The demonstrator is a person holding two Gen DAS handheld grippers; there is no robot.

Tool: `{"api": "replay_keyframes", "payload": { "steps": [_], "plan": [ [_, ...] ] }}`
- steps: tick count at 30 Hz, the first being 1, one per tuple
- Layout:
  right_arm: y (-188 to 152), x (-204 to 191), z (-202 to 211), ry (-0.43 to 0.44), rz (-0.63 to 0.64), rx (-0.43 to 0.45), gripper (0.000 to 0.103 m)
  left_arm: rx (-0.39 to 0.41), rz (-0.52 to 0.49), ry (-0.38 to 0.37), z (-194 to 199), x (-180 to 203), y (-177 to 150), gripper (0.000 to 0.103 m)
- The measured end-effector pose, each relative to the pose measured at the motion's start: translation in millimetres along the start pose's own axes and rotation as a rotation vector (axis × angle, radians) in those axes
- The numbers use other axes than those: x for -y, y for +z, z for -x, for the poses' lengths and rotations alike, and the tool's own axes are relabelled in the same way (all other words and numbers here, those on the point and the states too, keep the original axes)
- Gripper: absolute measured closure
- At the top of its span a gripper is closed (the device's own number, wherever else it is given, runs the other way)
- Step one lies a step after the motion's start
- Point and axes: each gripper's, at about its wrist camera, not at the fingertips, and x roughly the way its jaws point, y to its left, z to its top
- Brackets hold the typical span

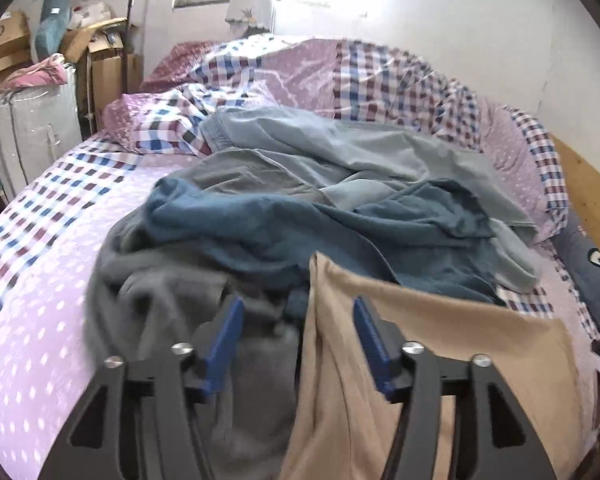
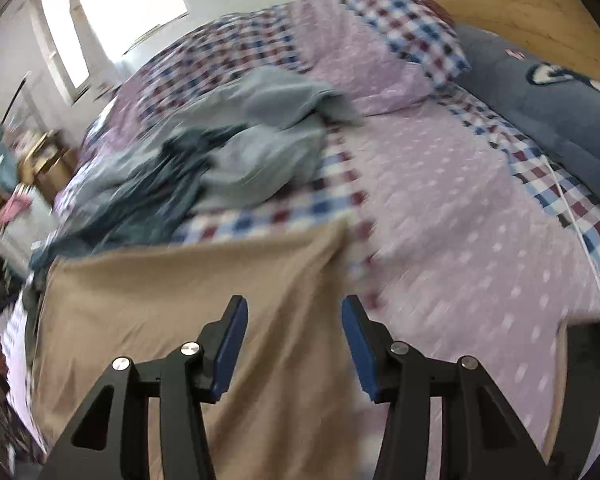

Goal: Fold clothes

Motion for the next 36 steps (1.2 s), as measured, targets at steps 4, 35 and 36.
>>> {"api": "replay_keyframes", "payload": {
  "steps": [4,35,36],
  "plan": [
    [-28,-53,32,0.026,0.09,0.065,0.051,-0.014,0.106,-0.067,40,-9,-44,0.039],
    [-197,-304,6,0.199,0.856,-0.092,0.092,-0.157,0.295,-0.163,15,-25,-135,0.101],
    [-193,-304,12,0.217,0.847,-0.077,0.093,-0.141,0.305,-0.155,16,-27,-133,0.101]
  ]
}}
